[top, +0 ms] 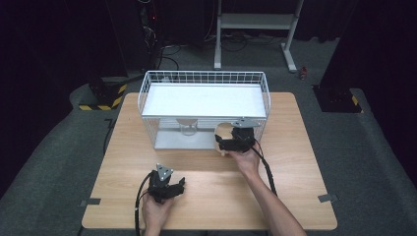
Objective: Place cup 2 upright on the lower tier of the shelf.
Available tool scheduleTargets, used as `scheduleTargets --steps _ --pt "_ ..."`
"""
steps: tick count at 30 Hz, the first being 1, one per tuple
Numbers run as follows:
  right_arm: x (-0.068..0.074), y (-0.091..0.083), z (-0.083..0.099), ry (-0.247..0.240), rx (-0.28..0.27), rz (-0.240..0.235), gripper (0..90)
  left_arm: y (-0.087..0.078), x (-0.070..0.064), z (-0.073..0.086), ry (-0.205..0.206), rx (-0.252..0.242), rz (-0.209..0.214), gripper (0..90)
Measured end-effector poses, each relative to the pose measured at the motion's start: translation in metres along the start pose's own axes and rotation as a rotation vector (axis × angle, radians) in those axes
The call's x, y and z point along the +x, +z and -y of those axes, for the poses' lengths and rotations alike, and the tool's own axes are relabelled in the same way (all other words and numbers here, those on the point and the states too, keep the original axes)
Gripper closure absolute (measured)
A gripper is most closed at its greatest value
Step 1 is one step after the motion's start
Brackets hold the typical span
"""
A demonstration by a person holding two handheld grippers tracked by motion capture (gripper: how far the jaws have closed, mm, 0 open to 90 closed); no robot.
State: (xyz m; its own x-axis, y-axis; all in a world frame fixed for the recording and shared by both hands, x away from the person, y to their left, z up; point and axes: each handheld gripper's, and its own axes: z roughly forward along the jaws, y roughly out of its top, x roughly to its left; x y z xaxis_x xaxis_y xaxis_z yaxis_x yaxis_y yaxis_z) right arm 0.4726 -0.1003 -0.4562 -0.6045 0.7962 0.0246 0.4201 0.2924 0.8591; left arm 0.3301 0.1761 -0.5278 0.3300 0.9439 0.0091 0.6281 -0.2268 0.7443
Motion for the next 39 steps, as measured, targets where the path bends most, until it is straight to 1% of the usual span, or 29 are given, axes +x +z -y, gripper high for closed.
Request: scheduleTargets --steps 3,4,7,10,12,15,20,23,26,27,28,29,30,32,34,36,39 --pt "-0.001 -0.001 0.0 0.005 0.001 -0.006 8.4 0.0 0.0 0.0 0.0 0.0 0.0 24.6" --pt "-0.001 -0.004 0.001 0.008 -0.011 -0.006 8.4 0.0 0.0 0.0 0.0 0.0 0.0 24.6" --pt "-0.001 -0.009 0.001 0.013 -0.014 -0.003 8.4 0.0 0.0 0.0 0.0 0.0 0.0 24.6" --pt "-0.003 -0.013 0.0 0.008 -0.029 -0.006 8.5 0.0 0.0 0.0 -0.004 -0.004 -0.001 24.5" --pt "-0.005 -0.02 0.002 0.019 -0.032 -0.009 10.1 0.0 0.0 0.0 -0.004 -0.004 -0.001 24.6" --pt "-0.007 -0.028 0.004 0.023 -0.04 -0.01 12.7 0.0 0.0 0.0 -0.004 -0.005 -0.002 24.5" --pt "-0.011 -0.041 0.012 0.011 -0.041 -0.004 15.2 0.0 0.0 0.0 -0.004 -0.005 -0.002 24.5" --pt "-0.012 -0.05 0.019 0.014 -0.04 -0.015 15.5 0.0 -0.001 0.0 -0.004 -0.006 -0.002 24.5" --pt "-0.009 -0.056 0.027 0.015 -0.04 -0.025 15.8 0.0 -0.001 0.0 -0.004 -0.006 -0.002 24.5" --pt "-0.009 -0.056 0.027 0.015 -0.04 -0.025 15.8 0.0 -0.001 0.0 -0.004 -0.006 -0.002 24.5" --pt "-0.004 -0.06 0.035 0.005 -0.036 -0.03 16.4 0.0 -0.001 0.0 -0.004 -0.005 -0.003 24.5" --pt "-0.004 -0.06 0.035 0.005 -0.036 -0.03 16.4 0.0 0.0 0.0 -0.003 -0.005 -0.003 24.5" --pt "-0.001 -0.061 0.039 -0.001 -0.029 -0.032 16.5 0.0 0.0 0.0 0.001 0.0 -0.002 24.5" --pt "0.001 -0.061 0.041 -0.009 -0.026 -0.036 16.5 0.0 0.0 0.0 0.0 -0.002 -0.002 24.5" --pt "0.008 -0.059 0.049 -0.02 -0.005 -0.045 16.5 0.0 -0.001 0.0 -0.001 -0.002 -0.005 24.5" --pt "0.011 -0.058 0.05 -0.028 -0.001 -0.044 16.5 0.0 -0.001 0.0 -0.001 0.0 -0.004 24.5" --pt "0.019 -0.052 0.055 -0.02 0.012 -0.035 16.4 0.0 0.0 0.0 0.003 0.001 -0.004 24.5"
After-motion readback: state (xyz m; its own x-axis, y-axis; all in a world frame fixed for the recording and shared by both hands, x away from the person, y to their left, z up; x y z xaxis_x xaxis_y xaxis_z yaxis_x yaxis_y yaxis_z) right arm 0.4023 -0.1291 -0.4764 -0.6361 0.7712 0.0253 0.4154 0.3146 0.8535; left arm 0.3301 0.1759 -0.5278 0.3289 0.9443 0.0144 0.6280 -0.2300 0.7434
